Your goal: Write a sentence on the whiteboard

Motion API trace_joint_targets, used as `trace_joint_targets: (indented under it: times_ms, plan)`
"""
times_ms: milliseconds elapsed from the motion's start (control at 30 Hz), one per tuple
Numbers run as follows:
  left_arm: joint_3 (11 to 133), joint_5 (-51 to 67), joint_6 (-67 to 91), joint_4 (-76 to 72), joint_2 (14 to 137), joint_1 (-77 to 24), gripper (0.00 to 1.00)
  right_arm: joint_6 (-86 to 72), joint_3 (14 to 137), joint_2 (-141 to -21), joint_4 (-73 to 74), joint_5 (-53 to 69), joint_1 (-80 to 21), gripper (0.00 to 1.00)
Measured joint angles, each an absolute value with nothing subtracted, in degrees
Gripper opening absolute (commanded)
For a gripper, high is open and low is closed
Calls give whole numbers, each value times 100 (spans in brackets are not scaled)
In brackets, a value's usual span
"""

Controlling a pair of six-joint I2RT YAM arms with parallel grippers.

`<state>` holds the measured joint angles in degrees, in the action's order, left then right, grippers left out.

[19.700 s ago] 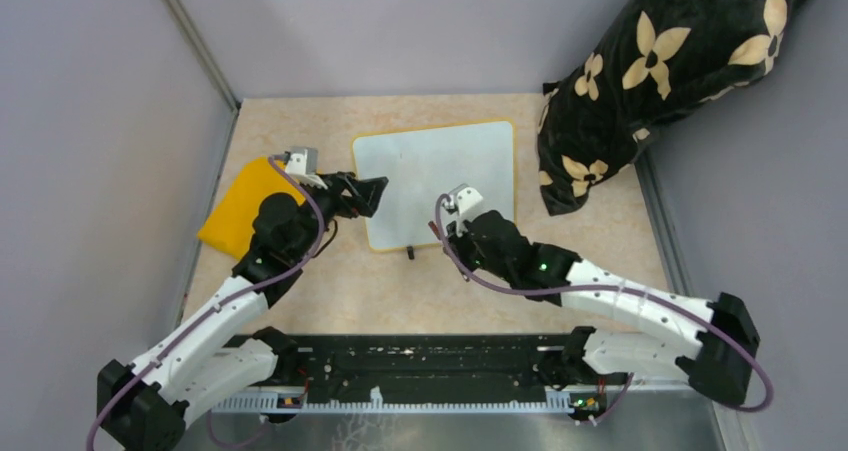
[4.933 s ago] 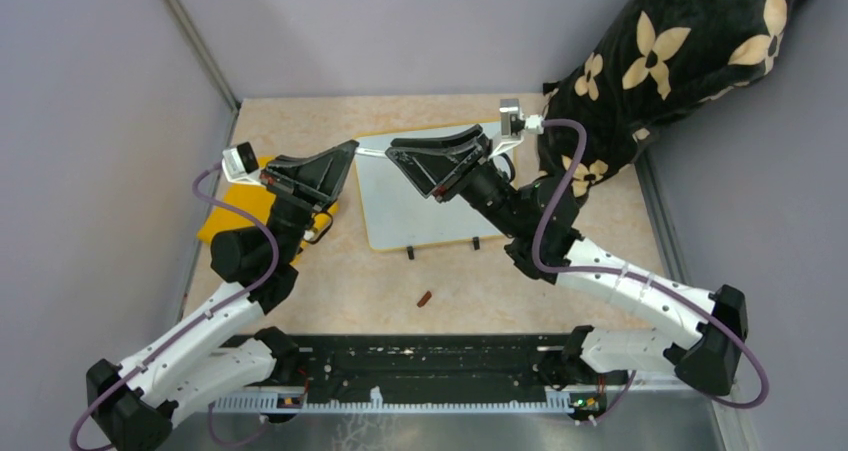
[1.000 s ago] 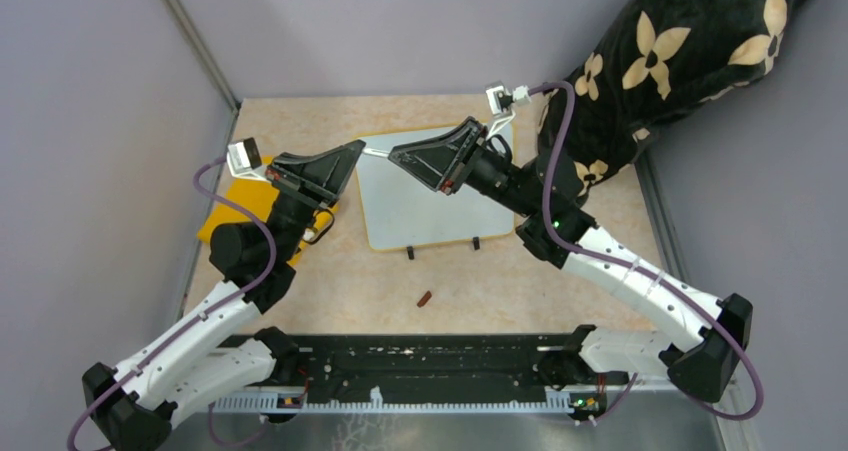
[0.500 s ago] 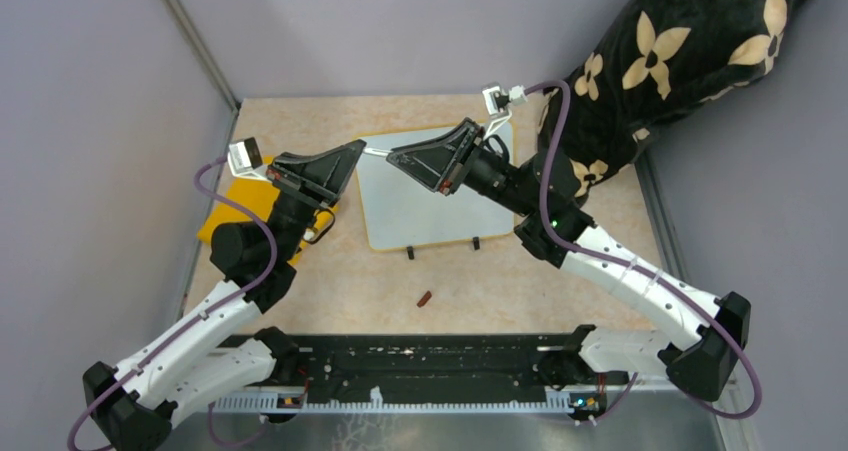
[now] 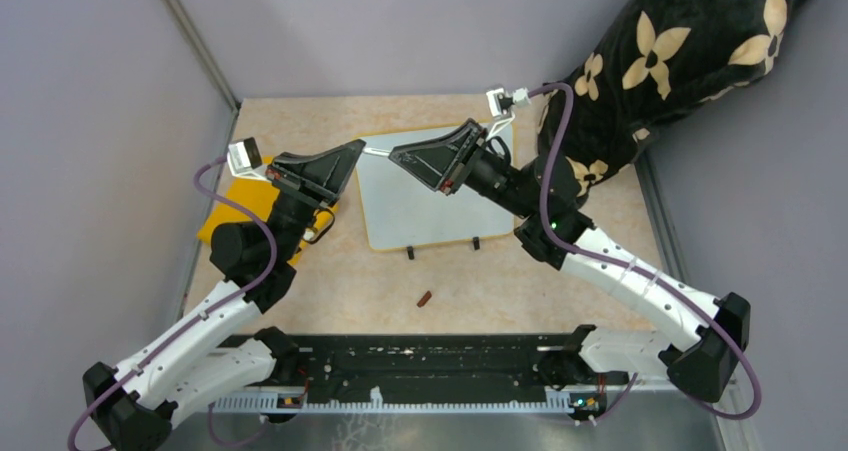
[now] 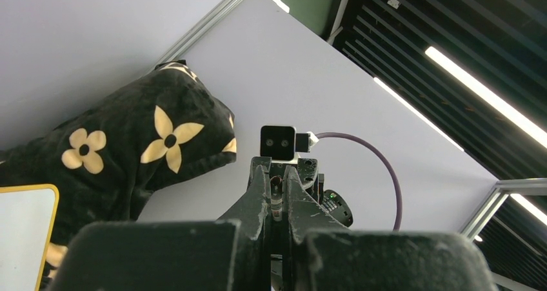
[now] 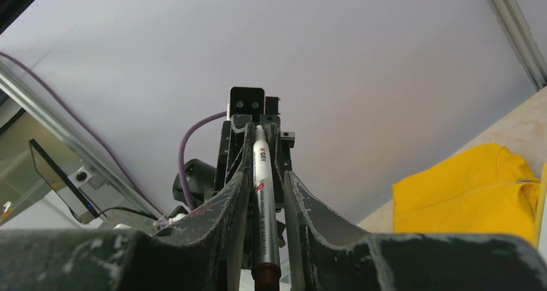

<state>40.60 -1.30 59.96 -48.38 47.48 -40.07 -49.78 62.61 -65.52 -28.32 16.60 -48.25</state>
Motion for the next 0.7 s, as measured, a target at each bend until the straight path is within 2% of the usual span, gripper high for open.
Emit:
trace_joint_targets:
  times_ms: [267,433,700]
  plan:
    - [4058,-128,5999,-4838,4746,-4007,0,-4982,6259,-6549,-2912,1629,-4821,26]
    - [4034,-130,6007,-4840,4744,-4007,0,-5024,6222,-6530,-2971,1614,-4821,21]
    - [4027,-139,6038,-4849,4727,-4007,0,-5074,6222,-6530,-3041,1686,-4821,25]
